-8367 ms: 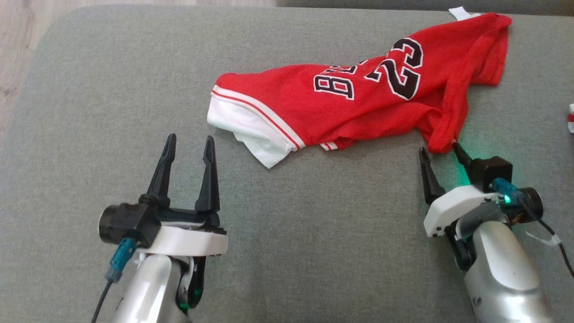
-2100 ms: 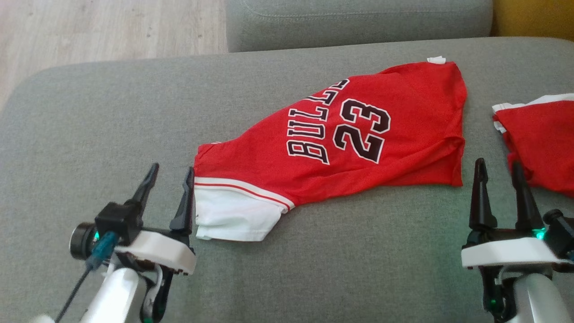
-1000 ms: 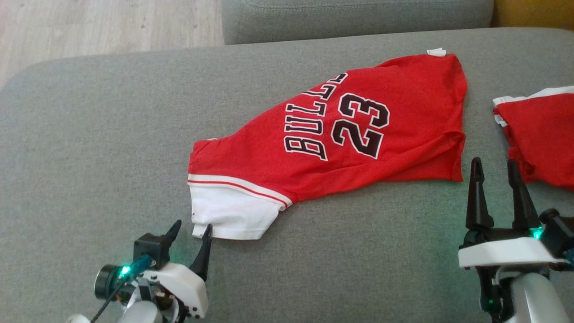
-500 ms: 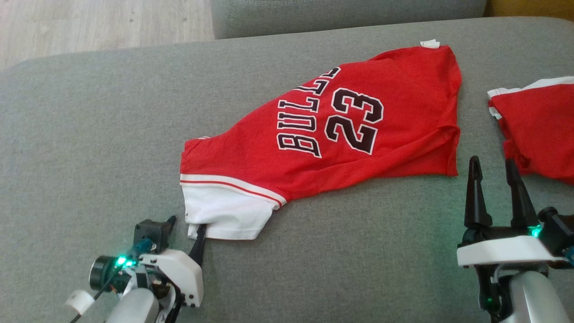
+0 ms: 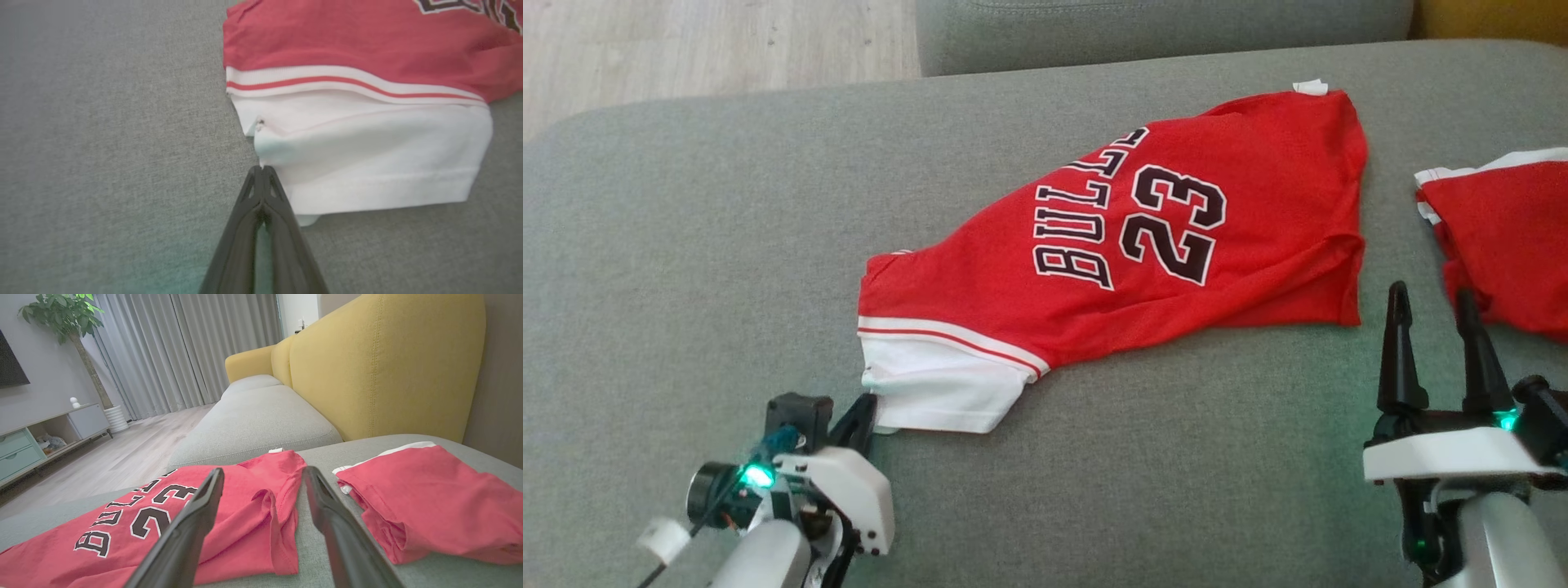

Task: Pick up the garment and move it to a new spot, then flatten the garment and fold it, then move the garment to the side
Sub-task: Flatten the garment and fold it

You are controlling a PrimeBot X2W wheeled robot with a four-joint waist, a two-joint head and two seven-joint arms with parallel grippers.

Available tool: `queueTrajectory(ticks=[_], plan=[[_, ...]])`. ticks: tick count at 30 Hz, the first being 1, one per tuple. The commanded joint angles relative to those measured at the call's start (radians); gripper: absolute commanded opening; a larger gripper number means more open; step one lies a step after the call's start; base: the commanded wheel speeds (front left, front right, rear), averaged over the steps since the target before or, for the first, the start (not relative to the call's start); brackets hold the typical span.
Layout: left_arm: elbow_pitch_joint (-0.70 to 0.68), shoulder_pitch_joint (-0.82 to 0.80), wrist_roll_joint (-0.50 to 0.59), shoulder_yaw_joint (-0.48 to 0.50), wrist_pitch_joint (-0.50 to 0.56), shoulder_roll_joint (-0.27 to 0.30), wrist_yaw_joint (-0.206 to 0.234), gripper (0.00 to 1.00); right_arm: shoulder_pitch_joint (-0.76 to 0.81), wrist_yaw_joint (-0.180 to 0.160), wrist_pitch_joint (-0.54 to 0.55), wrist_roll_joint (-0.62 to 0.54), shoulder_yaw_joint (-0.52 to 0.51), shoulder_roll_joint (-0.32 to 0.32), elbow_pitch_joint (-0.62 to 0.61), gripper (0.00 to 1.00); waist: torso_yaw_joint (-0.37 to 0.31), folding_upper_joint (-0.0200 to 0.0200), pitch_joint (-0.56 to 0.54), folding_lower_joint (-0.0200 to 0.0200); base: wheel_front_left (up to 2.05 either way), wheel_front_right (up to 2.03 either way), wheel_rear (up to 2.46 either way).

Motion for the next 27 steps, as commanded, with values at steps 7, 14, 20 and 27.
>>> queueTrajectory(ticks=[7,14,20,27], plan=[[-0.14,-0.02,-0.008,0.066,-0.164,0.016,0.01,0.0,-0.034,0.007,-0.011,-0.011,0.013,-0.006,-0.016,1.0,0.022,0.0,-0.024,0.0,0.0,0.0,0.0],[-0.238,-0.02,0.0,0.085,-0.287,0.006,0.023,0.0,-0.061,0.007,-0.011,-0.035,0.011,-0.006,0.036,1.0,0.035,0.0,-0.026,0.0,0.0,0.0,0.0],[-0.261,-0.018,0.004,0.08,-0.309,0.003,0.029,0.0,-0.174,0.007,0.065,-0.093,-0.036,-0.006,0.158,1.0,0.038,0.0,-0.007,0.0,0.0,0.0,0.0],[-0.256,-0.029,0.008,0.054,-0.305,-0.006,0.022,0.0,-0.332,0.007,0.182,-0.158,-0.093,-0.006,0.348,1.0,0.053,0.0,0.016,0.0,0.0,0.0,0.0]])
